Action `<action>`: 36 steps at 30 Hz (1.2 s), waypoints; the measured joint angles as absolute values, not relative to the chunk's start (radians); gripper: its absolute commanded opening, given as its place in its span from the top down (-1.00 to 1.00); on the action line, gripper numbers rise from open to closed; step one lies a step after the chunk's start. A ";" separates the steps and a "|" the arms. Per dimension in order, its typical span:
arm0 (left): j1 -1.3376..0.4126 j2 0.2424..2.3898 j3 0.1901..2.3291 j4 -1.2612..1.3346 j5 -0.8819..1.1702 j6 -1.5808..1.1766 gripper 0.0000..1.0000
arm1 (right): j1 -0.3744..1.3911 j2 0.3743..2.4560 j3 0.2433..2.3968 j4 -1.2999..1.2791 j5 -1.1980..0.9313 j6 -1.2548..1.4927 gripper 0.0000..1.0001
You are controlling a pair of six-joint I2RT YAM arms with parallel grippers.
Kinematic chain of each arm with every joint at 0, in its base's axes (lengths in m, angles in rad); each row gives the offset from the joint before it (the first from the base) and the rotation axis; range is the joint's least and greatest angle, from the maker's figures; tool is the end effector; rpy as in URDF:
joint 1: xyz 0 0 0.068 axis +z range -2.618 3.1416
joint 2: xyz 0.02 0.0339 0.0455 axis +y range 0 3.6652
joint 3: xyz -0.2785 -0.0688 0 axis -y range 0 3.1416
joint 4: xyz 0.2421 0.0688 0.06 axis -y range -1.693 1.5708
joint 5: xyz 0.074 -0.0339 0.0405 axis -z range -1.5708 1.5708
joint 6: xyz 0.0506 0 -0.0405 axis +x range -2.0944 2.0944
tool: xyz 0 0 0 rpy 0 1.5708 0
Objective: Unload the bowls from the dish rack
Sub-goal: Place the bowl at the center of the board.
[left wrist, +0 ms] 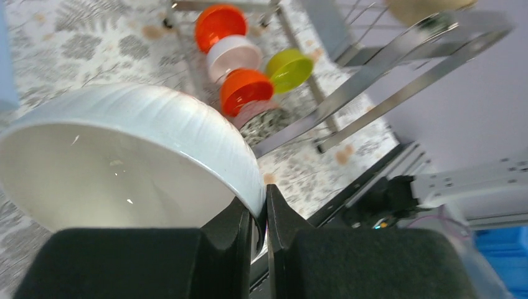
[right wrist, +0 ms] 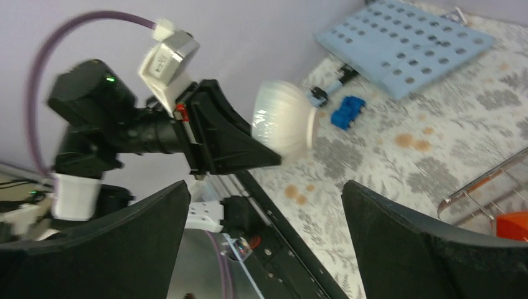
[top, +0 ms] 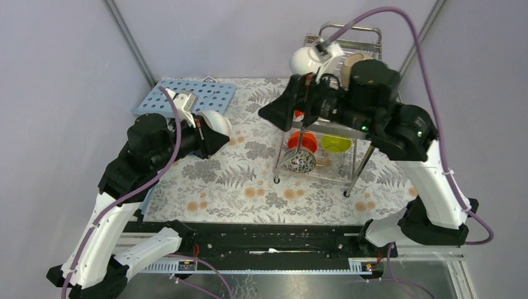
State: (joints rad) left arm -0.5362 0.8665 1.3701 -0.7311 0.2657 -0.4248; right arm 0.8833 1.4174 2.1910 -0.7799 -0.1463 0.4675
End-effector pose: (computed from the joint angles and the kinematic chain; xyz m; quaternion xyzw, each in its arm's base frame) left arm 0.1156 -0.0842 0.4674 0.1255 0.7701 -0.3770 0.4990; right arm 0.1420 0.1846 0.6000 -0.1964 0.6816 0.4800 0.5162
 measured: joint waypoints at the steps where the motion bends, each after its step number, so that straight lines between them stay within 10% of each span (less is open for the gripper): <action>1: -0.538 0.868 1.365 -0.752 0.252 -0.407 1.00 | 0.917 1.429 2.192 -0.804 -0.099 0.456 -0.99; 16: -0.610 0.848 1.249 -0.851 0.059 -0.182 1.00 | 1.112 1.536 2.163 -0.974 0.355 0.400 -0.99; 36: -0.848 0.815 1.135 -0.907 -0.036 0.022 1.00 | 1.148 1.157 1.678 -0.957 0.166 0.446 -0.99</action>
State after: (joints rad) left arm -0.8482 0.8150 1.1347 -0.9070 -0.0357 0.0223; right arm 1.1484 1.1572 1.6783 -0.9565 0.1658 0.4461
